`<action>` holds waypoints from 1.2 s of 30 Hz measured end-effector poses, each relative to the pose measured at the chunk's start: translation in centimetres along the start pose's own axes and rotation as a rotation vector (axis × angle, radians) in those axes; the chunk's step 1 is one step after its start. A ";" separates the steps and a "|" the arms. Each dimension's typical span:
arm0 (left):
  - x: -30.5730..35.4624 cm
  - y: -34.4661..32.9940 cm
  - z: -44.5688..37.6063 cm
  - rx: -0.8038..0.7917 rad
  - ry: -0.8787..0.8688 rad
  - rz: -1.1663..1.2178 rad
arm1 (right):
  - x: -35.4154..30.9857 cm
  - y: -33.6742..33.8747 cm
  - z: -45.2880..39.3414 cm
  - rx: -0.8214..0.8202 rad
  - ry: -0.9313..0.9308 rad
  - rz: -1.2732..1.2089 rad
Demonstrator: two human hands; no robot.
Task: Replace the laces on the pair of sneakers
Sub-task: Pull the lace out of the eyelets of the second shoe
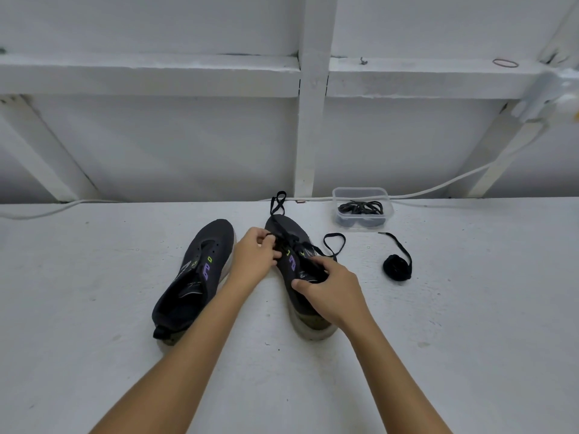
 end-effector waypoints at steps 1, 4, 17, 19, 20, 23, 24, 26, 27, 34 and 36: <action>-0.5 -0.3 0.3 -0.005 0.013 0.001 | 0.1 0.0 0.0 0.000 -0.003 -0.001; -1.0 -1.3 1.2 -0.072 -0.034 -0.069 | 0.2 -0.1 -0.1 0.001 -0.003 0.000; -1.0 0.8 0.1 0.013 0.092 0.041 | 0.1 -0.3 -0.2 -0.002 -0.003 0.030; -1.3 -0.9 1.0 -0.087 0.066 -0.007 | 0.0 -0.3 -0.2 0.002 0.003 0.034; -1.0 -1.2 1.3 -0.083 0.010 -0.056 | 0.0 -0.2 -0.3 0.003 0.005 0.035; 0.1 -1.5 1.5 -0.042 -0.105 -0.179 | 0.1 -0.2 -0.2 0.002 0.005 0.038; 0.4 -1.2 1.3 -0.019 -0.109 -0.190 | 0.1 -0.2 -0.1 0.005 0.003 0.032; 0.6 0.7 0.3 0.146 -0.053 -0.103 | 0.1 -0.2 0.0 0.010 -0.002 0.014; 0.5 2.3 -0.1 0.275 0.004 0.005 | 0.1 -0.2 0.0 0.010 -0.004 0.008; -1.2 0.0 0.6 -0.076 0.070 0.001 | -0.3 -0.2 0.2 0.028 0.018 0.039; -1.5 -1.5 1.1 -0.136 -0.008 -0.058 | -0.3 -0.2 0.2 0.035 0.026 0.061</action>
Point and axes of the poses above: each hand's wrist, its own z-axis away from the middle knuckle, its own y-axis out of the back of the hand, x = y × z, the point moved 8 cm from there along -z, towards the middle knuckle, and after that the axes turned 4 degrees about -z, right-handed, at the moved point
